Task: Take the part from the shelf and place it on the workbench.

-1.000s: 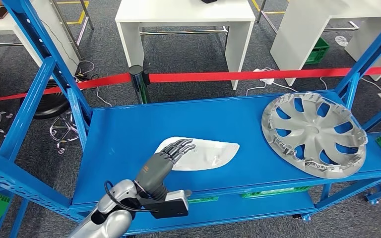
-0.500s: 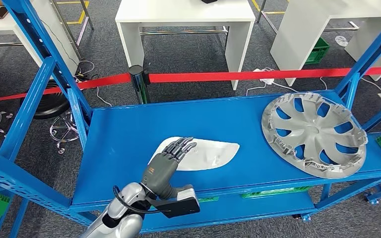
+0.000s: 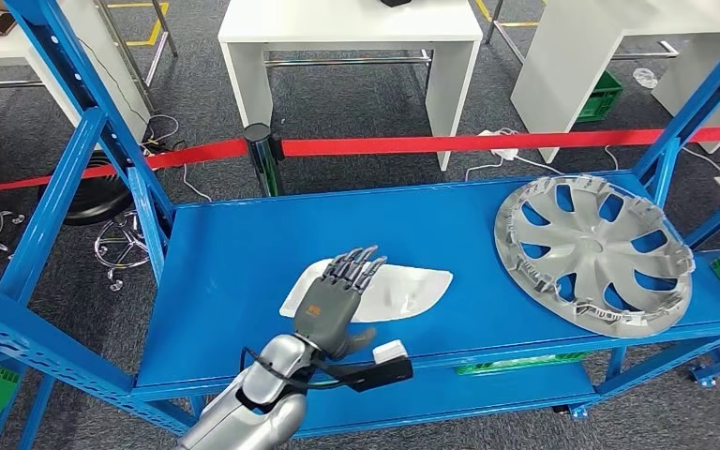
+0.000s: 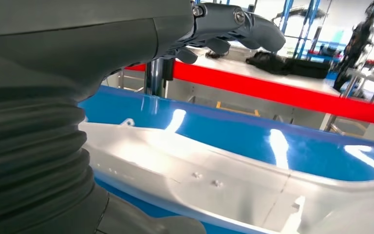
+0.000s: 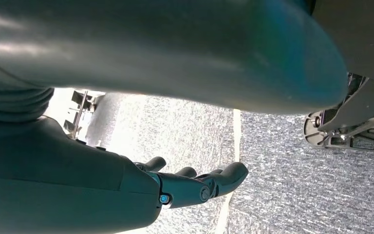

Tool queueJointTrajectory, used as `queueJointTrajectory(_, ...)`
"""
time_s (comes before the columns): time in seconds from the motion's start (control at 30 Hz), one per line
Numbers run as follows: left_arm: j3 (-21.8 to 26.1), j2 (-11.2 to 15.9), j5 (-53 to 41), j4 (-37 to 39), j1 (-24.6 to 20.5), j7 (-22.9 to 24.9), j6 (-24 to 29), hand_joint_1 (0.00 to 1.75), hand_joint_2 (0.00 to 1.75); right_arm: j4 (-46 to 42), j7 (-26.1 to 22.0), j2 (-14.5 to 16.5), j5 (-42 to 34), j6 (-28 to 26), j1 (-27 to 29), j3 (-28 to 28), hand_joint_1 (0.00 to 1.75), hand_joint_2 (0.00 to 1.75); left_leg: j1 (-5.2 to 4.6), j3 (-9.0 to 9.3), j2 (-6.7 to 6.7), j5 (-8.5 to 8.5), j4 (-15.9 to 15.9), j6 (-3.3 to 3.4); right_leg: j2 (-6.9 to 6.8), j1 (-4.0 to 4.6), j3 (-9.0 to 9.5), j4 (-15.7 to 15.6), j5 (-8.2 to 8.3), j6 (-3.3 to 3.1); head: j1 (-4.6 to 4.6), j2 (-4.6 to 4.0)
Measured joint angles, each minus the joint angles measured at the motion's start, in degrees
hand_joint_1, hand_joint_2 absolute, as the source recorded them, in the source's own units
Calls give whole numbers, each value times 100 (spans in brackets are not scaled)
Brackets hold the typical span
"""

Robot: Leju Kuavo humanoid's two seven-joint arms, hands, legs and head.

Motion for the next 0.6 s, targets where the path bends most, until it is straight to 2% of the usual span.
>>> queueJointTrajectory(0.17, 2, -335, -72, 805, -303, 61, 109, 0, 175, 0, 0, 0, 9, -31, -2, 0, 0, 0, 0, 2, -1, 0, 0, 0, -1, 1, 2, 1, 0, 0, -1, 0)
queueJointTrajectory(0.37, 6, -543, -219, 1407, -493, 181, 171, 1, 175, 0, 5, 0, 45, -34, -3, 0, 0, 0, 0, 4, -1, 0, -2, -1, -2, 1, 2, 2, -1, -1, 0, 0)
queueJointTrajectory(0.4, 7, -561, -262, 1507, -525, 241, 167, 27, 175, 0, 7, 0, 57, -34, -3, 0, 0, 0, 0, 4, -1, 0, -3, -1, -2, 2, 2, 2, -1, -1, 0, 0)
queueJointTrajectory(0.5, 28, -589, -305, 1816, -634, 416, 71, 157, 175, 0, 3, 0, 90, -27, -2, 0, 0, 0, 0, 6, -1, 1, -4, -2, -2, 2, 3, 4, -2, -2, 0, 0)
queueJointTrajectory(0.53, 45, -591, -300, 1918, -668, 462, 21, 175, 175, 0, -2, 0, 98, -20, -2, 0, 0, 0, 0, 7, -1, 1, -5, -3, -2, 2, 3, 5, -2, -2, 0, 0)
queueJointTrajectory(0.6, 96, -586, -268, 2104, -724, 529, -67, 175, 175, 0, -13, 0, 108, -5, -2, 0, 0, 0, 0, 8, -1, 2, -6, -5, -2, 2, 5, 6, -2, -2, 0, 0)
